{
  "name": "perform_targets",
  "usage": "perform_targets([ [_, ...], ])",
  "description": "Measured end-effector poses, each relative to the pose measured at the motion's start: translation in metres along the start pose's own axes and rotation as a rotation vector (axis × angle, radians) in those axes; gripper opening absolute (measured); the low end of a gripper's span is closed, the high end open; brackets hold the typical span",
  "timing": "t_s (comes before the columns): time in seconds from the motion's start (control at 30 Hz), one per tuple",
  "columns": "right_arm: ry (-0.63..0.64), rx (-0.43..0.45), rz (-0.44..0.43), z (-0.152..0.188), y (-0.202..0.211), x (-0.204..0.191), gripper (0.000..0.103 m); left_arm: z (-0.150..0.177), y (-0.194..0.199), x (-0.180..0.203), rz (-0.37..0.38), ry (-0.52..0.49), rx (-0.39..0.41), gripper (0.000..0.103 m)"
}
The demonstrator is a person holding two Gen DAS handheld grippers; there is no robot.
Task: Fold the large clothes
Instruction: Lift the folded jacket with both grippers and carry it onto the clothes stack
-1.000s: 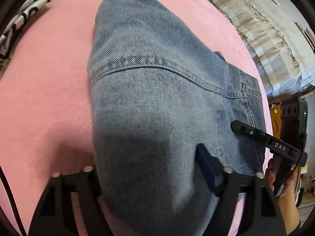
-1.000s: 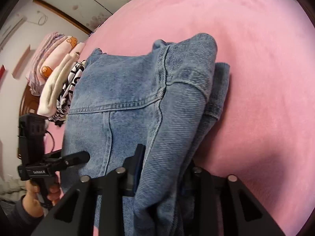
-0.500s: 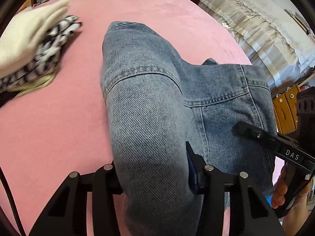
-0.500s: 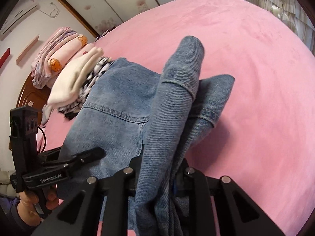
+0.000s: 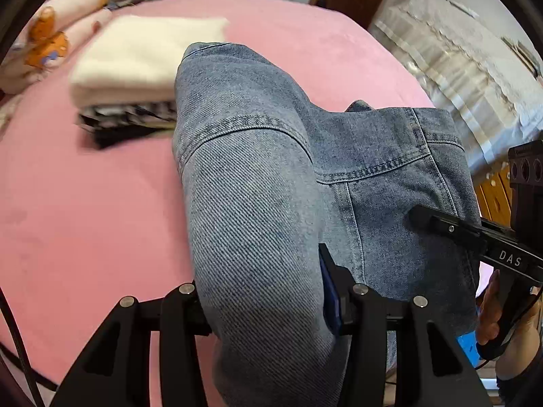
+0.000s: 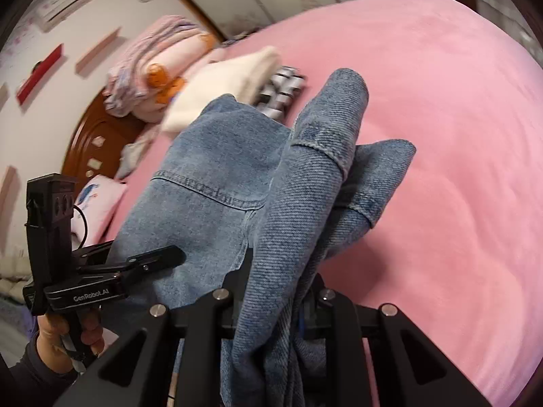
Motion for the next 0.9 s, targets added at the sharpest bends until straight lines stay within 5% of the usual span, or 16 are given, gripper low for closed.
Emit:
perform_targets([
  [0.23,0.078,0.050,-0.069,-0.080,-0.029,-0.071,0.018,-0.068,0.054,-0.069,-0.058,-0.009,0.099,0.046],
  [0.53,0.080,0.186,-0.116,-0.239,-0.095,-0.114,0.018,-0.240,0.056,-0.151,-0.122,-0.097,0.227,0.046],
  [0.77,-0.054,0.163,-0.194,-0.308,-0.194,-0.072,0.021,-0.327,-0.029,-0.217,-0.128,-0.066,0.167,0.049],
  [0.87,-0.078,0.080,-0.029,-0.308,-0.259,-0.036,0.028,-0.320,-0.093,-0.249,-0.206,-0.011,0.094,0.064],
  [0.9,-0.078,0.057,0.026,-0.304,-0.273,-0.026,0.034,-0.322,-0.099,-0.260,-0.178,0.014,0.111,0.067],
])
Point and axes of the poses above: each gripper's, at about its wrist camera, not at the fingertips, and y roughly against the way its jaws point, x to its right, z to its underside, the point moved 2 cm from there along -y, roughly the way its jaws point, and after that the axes turned 1 degree about z, right-handed, at the moved point
